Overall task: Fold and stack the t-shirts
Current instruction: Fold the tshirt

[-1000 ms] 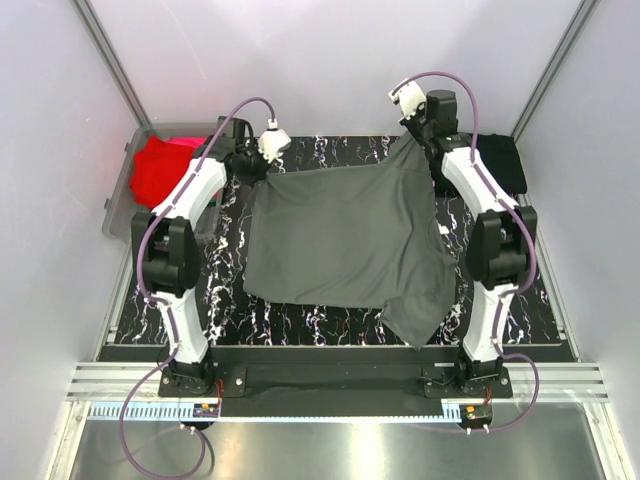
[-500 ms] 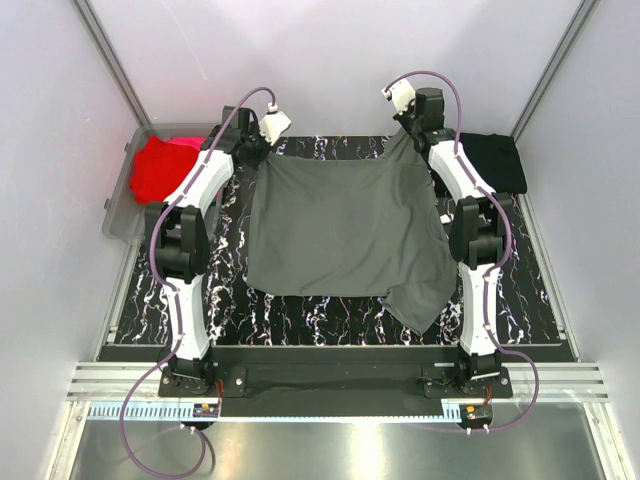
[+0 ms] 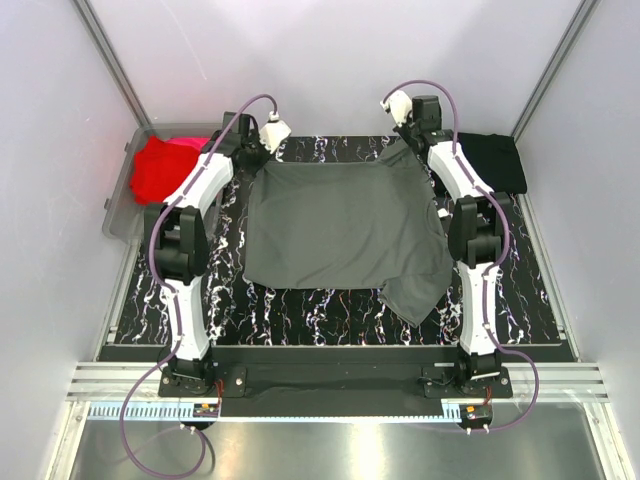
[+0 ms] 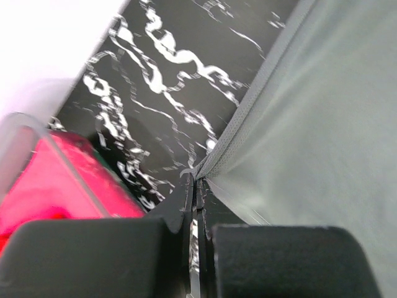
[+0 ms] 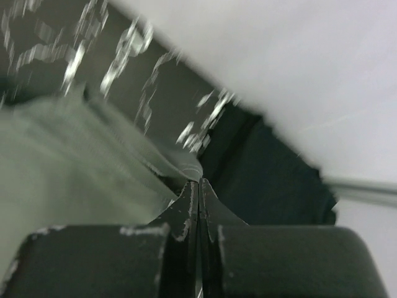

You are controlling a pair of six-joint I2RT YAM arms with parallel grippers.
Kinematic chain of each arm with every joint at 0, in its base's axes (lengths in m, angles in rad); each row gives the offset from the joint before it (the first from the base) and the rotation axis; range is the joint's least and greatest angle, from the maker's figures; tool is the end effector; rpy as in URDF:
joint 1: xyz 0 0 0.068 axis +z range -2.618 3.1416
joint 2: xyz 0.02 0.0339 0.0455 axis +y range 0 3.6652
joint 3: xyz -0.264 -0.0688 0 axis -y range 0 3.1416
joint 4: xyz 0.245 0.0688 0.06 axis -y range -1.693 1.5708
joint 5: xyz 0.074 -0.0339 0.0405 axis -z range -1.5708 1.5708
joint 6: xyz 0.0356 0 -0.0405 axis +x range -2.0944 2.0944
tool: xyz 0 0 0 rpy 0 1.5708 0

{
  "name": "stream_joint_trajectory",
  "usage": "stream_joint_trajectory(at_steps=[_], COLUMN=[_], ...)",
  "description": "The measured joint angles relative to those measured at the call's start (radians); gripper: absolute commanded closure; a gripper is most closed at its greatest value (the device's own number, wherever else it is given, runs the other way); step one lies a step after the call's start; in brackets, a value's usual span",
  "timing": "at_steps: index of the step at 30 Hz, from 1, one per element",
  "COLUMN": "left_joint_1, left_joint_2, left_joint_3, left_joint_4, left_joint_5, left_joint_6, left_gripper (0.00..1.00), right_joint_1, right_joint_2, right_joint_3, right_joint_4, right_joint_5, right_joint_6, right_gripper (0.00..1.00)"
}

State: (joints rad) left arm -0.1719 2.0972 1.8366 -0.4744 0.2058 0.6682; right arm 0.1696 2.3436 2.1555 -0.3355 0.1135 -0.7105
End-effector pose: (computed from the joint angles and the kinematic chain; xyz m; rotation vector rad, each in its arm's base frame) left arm 0.4772 -0.0902 0.2636 1.0273 2.0432 0.0205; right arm 0.5437 0.0890 0.2610 -0.8405 1.9484 -0.4432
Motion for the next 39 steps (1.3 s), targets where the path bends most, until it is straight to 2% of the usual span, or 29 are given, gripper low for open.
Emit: stream_joint_trajectory(at_steps=[6,13,27,39], left_joint_1=[-0.002,-0.004,0.001,0.017], left_joint_2=[-0.07,-0.091,-0.12,-0.183], left_joint_3=[-0.08,-0.1,-0.118,-0.221], left_joint_4=[-0.036,-0.062,-0.07,-0.07], left_joint_5=[0.04,0.074,0.083,0.083], left_joint_6=[0.021,0.022,0.031,0.077], left_gripper=[1.0,1.0,1.0,1.0], right_joint_1=[0.0,0.006,0.06,0.061], right_joint_2=[-0.107,-0.24,-0.34,-0.438], right_joint_3=[-0.157,-0.311,-0.383,-0.523], right_joint_4=[-0.13,-0.19,-0.242,-0.241], right_joint_5=[0.007,0.031,0.061,0.089], right_joint_6=[0.013,0.038,0.096,0.098], right_gripper=[1.0,1.0,1.0,1.0])
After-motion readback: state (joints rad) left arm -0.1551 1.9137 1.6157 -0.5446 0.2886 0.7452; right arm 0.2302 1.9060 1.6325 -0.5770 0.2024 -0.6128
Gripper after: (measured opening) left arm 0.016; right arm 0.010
